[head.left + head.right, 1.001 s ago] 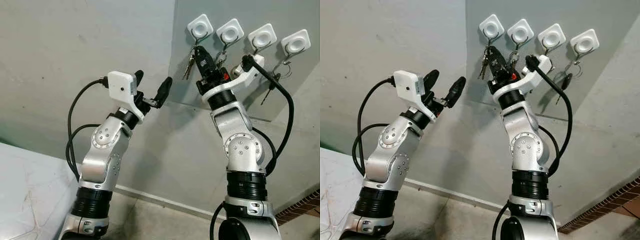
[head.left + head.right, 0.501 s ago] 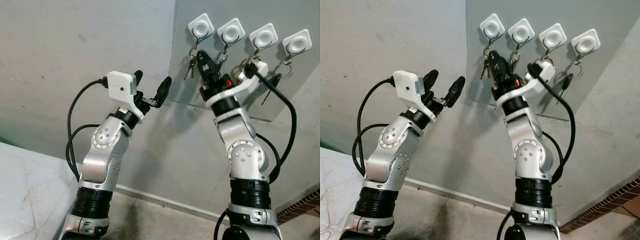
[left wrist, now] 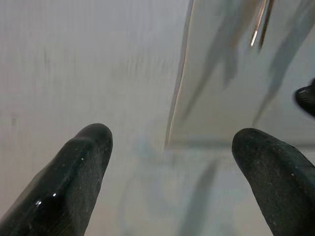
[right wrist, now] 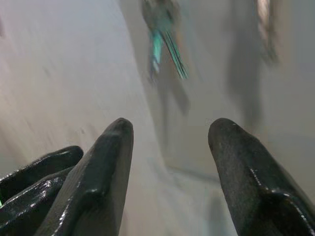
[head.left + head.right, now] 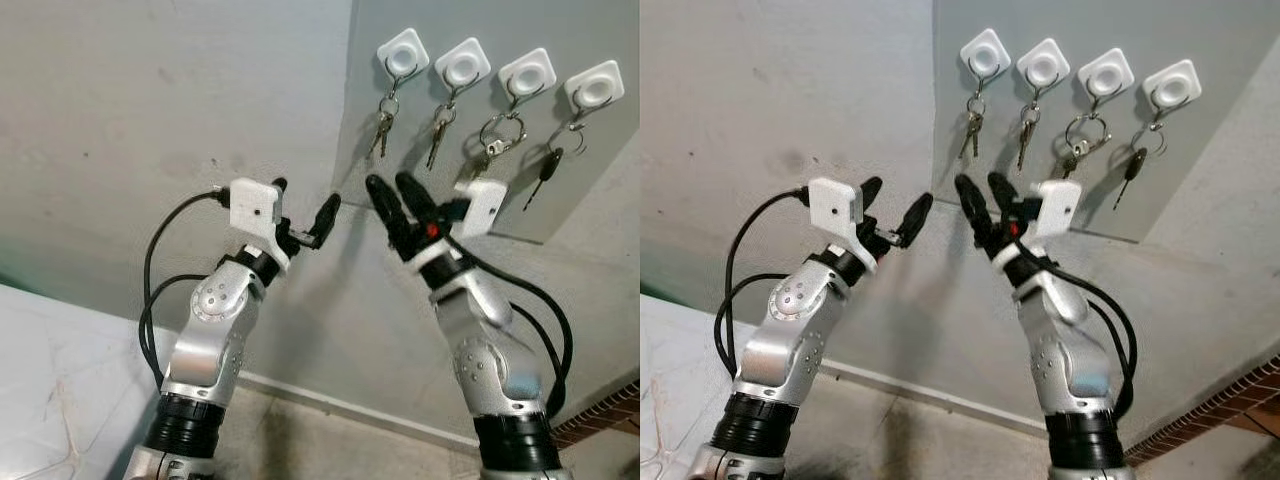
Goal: Hang keys on a hook
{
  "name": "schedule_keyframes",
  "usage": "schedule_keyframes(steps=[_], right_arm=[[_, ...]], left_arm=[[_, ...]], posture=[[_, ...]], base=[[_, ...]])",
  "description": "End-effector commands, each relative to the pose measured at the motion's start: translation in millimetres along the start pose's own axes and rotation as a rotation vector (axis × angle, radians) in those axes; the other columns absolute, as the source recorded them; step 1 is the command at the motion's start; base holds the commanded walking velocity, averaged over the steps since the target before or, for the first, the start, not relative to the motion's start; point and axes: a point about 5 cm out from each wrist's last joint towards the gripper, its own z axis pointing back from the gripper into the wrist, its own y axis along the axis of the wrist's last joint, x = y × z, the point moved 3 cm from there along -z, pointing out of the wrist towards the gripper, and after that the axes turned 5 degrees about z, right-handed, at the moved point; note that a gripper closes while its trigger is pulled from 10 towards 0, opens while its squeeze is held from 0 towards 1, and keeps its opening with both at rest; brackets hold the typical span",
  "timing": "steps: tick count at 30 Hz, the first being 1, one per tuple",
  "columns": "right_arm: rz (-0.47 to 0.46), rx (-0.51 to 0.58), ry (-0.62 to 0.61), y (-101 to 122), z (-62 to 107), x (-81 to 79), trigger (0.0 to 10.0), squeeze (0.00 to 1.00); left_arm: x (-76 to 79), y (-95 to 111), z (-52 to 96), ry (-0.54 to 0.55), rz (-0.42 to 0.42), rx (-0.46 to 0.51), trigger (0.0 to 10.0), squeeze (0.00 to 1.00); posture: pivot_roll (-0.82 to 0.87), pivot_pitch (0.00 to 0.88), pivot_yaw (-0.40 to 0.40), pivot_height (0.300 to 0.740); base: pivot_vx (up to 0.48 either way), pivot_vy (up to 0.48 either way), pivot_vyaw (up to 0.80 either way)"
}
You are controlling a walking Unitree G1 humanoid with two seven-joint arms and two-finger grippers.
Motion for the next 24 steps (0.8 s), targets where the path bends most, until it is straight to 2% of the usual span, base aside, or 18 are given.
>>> schedule_keyframes(steps=[1, 2, 4, 5, 6, 8, 13, 15, 17, 20, 24], right_arm=[[0.016, -0.04, -0.025, -11, 7.7, 7.9, 10.0, 0.0], [0.034, -0.072, -0.062, -22, 15.5, 15.4, 10.0, 0.0], [0.042, -0.091, -0.084, -29, 20.8, 19.5, 10.0, 0.0], [0.042, -0.117, -0.104, -39, 27.7, 23.6, 10.0, 0.0], [0.042, -0.117, -0.104, -39, 27.7, 23.6, 10.0, 0.0], [0.08, -0.187, -0.154, -63, 43.5, 33.1, 10.0, 0.0], [0.09, -0.305, -0.218, -96, 67.6, 44.9, 10.0, 0.0], [0.1, -0.367, -0.251, -113, 81.7, 51.5, 10.0, 0.0], [0.104, -0.387, -0.261, -117, 86.2, 53.3, 10.0, 0.0], [0.117, -0.48, -0.302, -139, 108.3, 60.5, 10.0, 0.0], [0.114, -0.558, -0.363, -157, 130.7, 68.8, 10.0, 0.0]], left_arm=[[1.3, -12, 3.1, 0.0, -0.018, -0.035, 10.0, 0.0], [0.3, -23, 6.2, 0.013, -0.011, -0.062, 10.0, 0.0], [-1.1, -31, 8.3, 0.026, 0.006, -0.083, 10.0, 0.0], [-2.7, -41, 11.2, 0.035, -0.025, -0.108, 10.0, 0.0], [-2.7, -41, 11.2, 0.035, -0.025, -0.108, 10.0, 0.0], [-5.2, -63, 18.4, 0.049, -0.037, -0.172, 10.0, 0.0], [-9.2, -97, 32.4, 0.059, -0.047, -0.281, 10.0, 0.0], [-13.9, -116, 42.7, 0.074, -0.054, -0.343, 10.0, 0.0], [-15.1, -123, 46.7, 0.072, -0.069, -0.371, 10.0, 0.0], [-20.3, -151, 65.1, 0.093, -0.046, -0.479, 10.0, 0.0], [-23.0, -172, 81.2, 0.114, -0.041, -0.567, 10.0, 0.0]], posture=[[0.08, 0.031, -0.016, 0.74], [0.08, 0.024, -0.014, 0.74], [0.08, 0.023, -0.014, 0.74], [0.08, 0.018, -0.013, 0.74], [0.08, 0.018, -0.013, 0.74], [0.08, 0.017, -0.012, 0.74], [0.08, 0.011, -0.009, 0.74], [0.08, 0.003, -0.006, 0.74], [0.08, 0.003, -0.006, 0.74], [0.08, 0.0, -0.006, 0.74], [0.08, 0.0, -0.003, 0.74]], base=[[0.0, 0.0, 0.0], [0.0, 0.0, 0.0], [0.0, 0.0, 0.0], [0.0, 0.0, 0.0], [0.0, 0.0, 0.0], [0.0, 0.0, 0.0], [0.0, 0.0, 0.0], [0.0, 0.0, 0.0], [0.0, 0.0, 0.0], [0.0, 0.0, 0.0], [0.0, 0.0, 0.0]])
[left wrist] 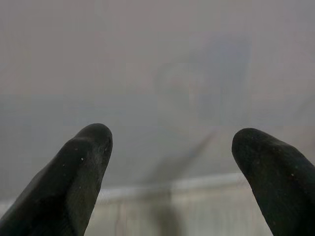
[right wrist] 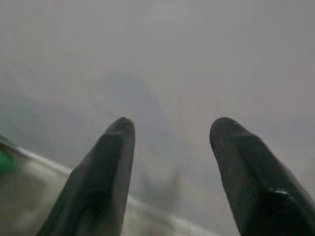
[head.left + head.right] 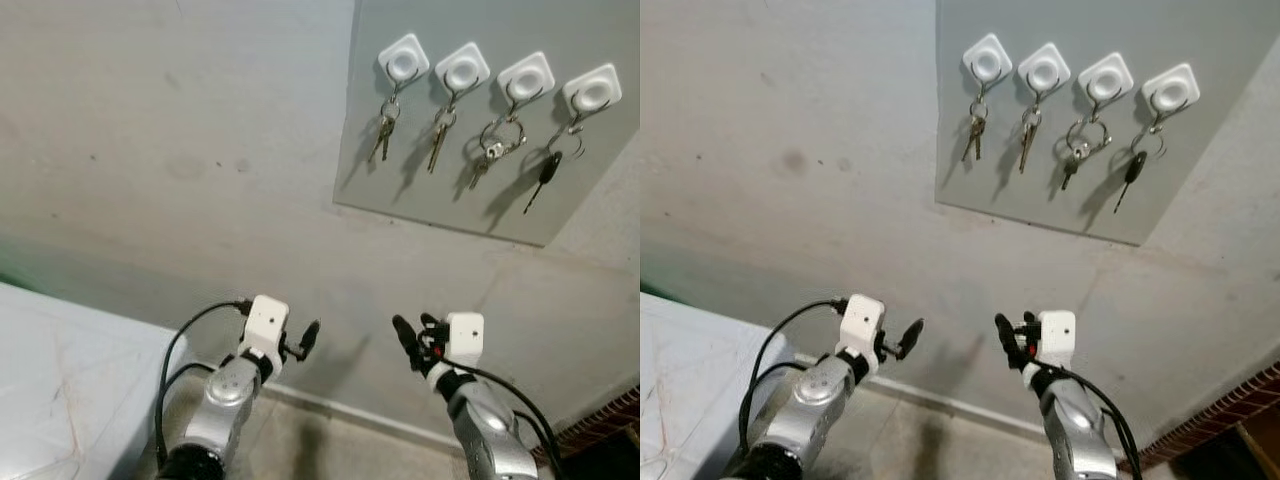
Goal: Hang keys on a hook
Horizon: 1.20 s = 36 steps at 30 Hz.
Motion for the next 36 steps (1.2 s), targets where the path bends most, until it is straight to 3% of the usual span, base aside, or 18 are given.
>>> schedule_keyframes(steps=[1, 9, 13, 16, 17, 36], right_arm=[[0.016, -0.043, -0.042, -13, 4.8, 8.9, 10.0, 0.0], [0.042, -0.28, -0.103, -70, 35.4, 21.0, 10.0, 0.0], [0.035, -0.361, -0.129, -90, 49.6, 24.2, 10.0, 0.0], [0.038, -0.403, -0.134, -100, 57.7, 24.2, 10.0, 0.0], [0.004, -0.433, -0.157, -107, 64.5, 25.1, 10.0, 0.0], [-0.043, -0.628, -0.19, -145, 99.0, 18.7, 10.0, 0.0]], left_arm=[[-2.5, -9, 0.8, 0.019, -0.007, -0.037, 10.0, 0.0], [-5.8, -59, 18.3, 0.061, 0.025, -0.215, 10.0, 0.0], [-10.8, -79, 29.9, 0.091, 0.058, -0.285, 10.0, 0.0], [-14.3, -90, 37.5, 0.108, 0.038, -0.328, 10.0, 0.0], [-18.0, -98, 43.8, 0.128, 0.053, -0.355, 10.0, 0.0], [-26.7, -134, 75.1, 0.2, 0.1, -0.477, 10.0, 0.0]], posture=[[0.08, 0.0, -0.003, 0.74], [0.08, 0.0, 0.003, 0.74], [0.08, 0.0, 0.002, 0.74], [0.08, 0.0, 0.004, 0.74], [0.08, 0.0, 0.006, 0.74], [0.09, 0.004, 0.006, 0.74]], base=[[0.0, 0.0, 0.0], [0.0, 0.0, 0.0], [0.0, 0.0, 0.0], [0.0, 0.0, 0.0], [0.0, 0.0, 0.0], [0.0, 0.0, 0.0]])
